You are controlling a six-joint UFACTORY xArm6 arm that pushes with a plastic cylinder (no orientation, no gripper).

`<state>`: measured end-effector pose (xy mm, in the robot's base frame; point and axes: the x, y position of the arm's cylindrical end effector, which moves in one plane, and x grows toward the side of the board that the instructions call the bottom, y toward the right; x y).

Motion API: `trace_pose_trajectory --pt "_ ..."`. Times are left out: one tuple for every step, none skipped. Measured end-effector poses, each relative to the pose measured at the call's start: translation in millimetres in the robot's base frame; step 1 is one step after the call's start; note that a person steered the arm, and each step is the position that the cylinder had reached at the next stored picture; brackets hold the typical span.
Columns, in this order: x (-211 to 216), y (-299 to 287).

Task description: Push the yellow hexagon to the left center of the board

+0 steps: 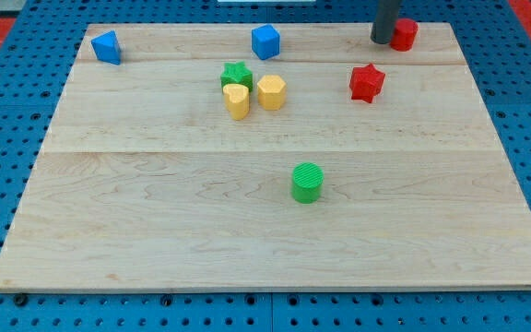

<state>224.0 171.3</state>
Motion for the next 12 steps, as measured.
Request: trace_pose_trajectory --pt "-4.2 -13.5" --pt "-16.3 -20.4" --pt "-3.3 -14.6" --pt "17.6 -53.1" --pt "45.4 -103.7" --pt "90.3 -137.2" --pt "110.9 -201.8" --pt "153.1 -240.5" --pt "144.8 -217.6" --pt "116.6 -204.6" --pt "105.0 -165.8" --pt "123.8 -135.2"
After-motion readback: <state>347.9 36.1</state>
